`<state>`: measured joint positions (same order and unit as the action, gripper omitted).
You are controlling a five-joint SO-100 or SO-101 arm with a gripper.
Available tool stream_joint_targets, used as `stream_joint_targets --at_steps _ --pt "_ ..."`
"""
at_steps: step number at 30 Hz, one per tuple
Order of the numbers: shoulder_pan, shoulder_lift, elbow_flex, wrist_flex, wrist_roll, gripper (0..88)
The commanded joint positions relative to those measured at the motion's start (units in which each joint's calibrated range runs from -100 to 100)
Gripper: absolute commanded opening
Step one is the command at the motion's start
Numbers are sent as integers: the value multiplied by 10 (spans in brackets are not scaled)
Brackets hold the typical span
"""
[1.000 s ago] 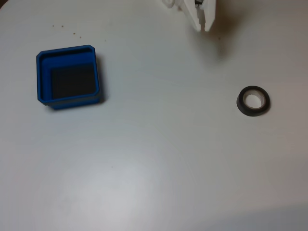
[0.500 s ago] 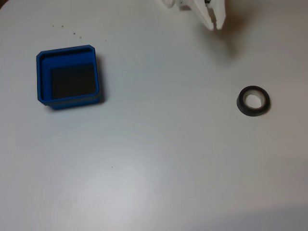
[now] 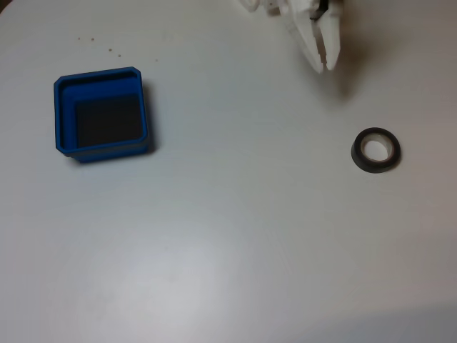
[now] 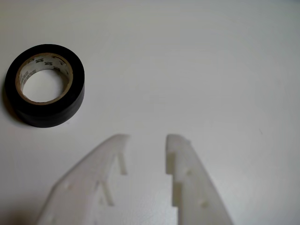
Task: Pick the black tape roll and drop it in the blue box
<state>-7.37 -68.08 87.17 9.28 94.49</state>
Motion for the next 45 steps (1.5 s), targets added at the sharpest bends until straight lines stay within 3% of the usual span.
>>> stream_joint_targets --at_steps 1,11,22,27,37,45 --pt "-2 73 -91 -8 3 10" --pt "-54 301 -231 28 -4 10" --pt "-71 453 -555 378 -5 10" --pt "-71 557 -725 486 -5 10" --pt "-72 716 -870 514 -6 10" --pt "-77 732 -883 507 -6 10"
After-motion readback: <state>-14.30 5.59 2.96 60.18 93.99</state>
